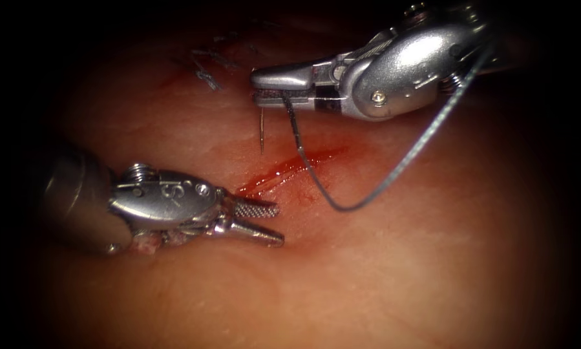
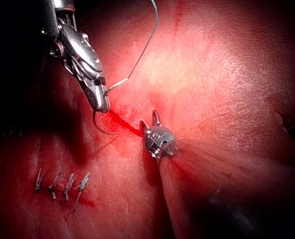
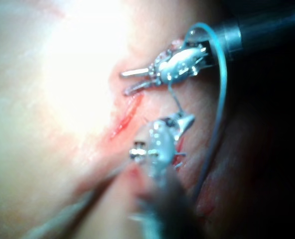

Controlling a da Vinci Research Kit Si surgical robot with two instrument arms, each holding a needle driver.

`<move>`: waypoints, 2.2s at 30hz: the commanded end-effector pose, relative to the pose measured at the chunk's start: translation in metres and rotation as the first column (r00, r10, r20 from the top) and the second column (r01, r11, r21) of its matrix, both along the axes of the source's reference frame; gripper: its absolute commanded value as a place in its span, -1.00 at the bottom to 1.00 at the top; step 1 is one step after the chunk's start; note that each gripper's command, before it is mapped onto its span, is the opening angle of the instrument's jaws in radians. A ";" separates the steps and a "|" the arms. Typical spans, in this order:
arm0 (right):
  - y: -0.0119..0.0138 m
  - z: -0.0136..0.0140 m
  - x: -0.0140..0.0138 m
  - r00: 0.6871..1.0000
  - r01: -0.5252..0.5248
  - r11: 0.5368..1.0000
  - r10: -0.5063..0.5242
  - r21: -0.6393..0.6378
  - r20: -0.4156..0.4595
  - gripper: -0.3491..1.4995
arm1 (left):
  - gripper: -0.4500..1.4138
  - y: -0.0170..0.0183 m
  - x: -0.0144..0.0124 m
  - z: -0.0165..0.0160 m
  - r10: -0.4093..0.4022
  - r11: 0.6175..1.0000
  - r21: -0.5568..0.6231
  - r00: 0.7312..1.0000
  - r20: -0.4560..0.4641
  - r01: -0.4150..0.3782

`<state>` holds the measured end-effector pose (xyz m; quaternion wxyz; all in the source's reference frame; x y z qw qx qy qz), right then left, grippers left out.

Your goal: Wound Closure

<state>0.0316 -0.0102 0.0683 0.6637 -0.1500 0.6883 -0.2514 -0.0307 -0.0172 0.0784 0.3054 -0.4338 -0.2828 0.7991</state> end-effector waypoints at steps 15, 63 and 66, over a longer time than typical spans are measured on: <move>-0.0007 0.0011 0.0006 1.000 0.017 1.000 -0.017 -0.009 0.006 -1.00 | -0.49 -0.0005 -0.0003 0.0004 0.000 1.000 0.001 1.000 0.001 0.000; -0.0003 0.0042 0.0029 0.986 0.064 0.937 -0.112 0.342 0.121 -1.00 | -0.52 -0.0013 -0.0009 0.0011 0.005 1.000 -0.006 1.000 -0.019 -0.005; 0.0004 0.0041 0.0027 0.986 0.071 0.935 -0.119 0.347 0.119 -1.00 | -0.52 -0.0013 -0.0009 0.0012 0.007 1.000 -0.006 1.000 -0.022 -0.007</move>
